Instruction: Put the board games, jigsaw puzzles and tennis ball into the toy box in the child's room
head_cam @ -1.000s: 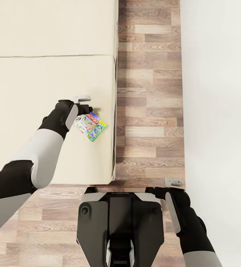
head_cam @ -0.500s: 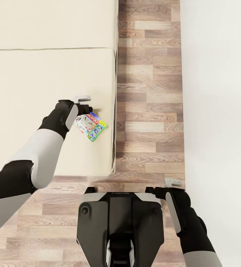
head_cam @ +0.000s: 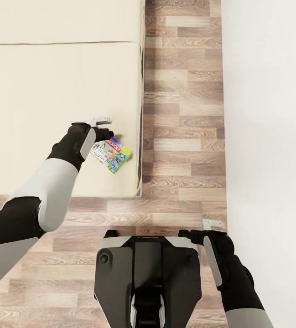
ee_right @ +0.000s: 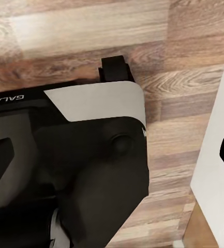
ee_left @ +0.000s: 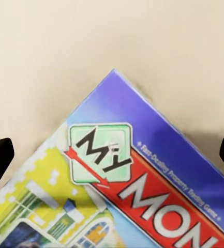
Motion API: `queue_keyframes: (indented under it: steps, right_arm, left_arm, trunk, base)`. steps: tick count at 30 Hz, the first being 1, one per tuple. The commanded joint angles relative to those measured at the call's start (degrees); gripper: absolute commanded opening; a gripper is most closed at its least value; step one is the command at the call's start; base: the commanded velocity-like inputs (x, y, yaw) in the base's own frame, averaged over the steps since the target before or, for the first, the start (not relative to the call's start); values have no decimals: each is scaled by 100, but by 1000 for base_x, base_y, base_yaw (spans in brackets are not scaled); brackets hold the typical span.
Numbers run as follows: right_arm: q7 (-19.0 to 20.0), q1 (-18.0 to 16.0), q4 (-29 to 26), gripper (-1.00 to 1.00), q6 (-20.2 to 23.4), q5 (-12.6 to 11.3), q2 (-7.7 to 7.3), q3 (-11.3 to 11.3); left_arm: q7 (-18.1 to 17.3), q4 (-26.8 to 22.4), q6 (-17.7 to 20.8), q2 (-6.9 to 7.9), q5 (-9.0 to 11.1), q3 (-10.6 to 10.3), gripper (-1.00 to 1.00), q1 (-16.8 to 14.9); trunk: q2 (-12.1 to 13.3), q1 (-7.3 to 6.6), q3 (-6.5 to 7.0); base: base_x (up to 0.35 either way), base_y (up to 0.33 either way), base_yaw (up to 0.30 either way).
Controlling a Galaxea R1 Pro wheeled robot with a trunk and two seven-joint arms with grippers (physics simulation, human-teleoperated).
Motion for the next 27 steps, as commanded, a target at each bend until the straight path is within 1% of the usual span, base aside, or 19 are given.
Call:
queue_keyframes:
  steps: [1, 8, 18, 27]
  right_arm:
    - [-25, -2, -6, 100, 22, -27, 4, -6]
    - [-25, -2, -2, 100, 14, -22, 4, -6]
    - [-26, -2, -1, 100, 13, -23, -5, -8]
    - [-25, -2, -2, 100, 13, -27, -5, -15]
  left_arm:
    - [10, -6, 27, -7, -1, 32, 100, -1]
    - [8, -6, 27, -5, 0, 40, 100, -1]
    - [7, -6, 26, 2, 0, 34, 100, -1]
    - [7, -6, 26, 2, 0, 40, 100, -1]
  trunk:
    - [-9, 1, -6]
    - [-9, 1, -6]
    - [-9, 1, -6]
    - [-9, 1, -6]
  base:
    - [-197, 0, 0]
    - [-226, 0, 0]
    - [-45, 0, 0]
    - [-174, 2, 0]
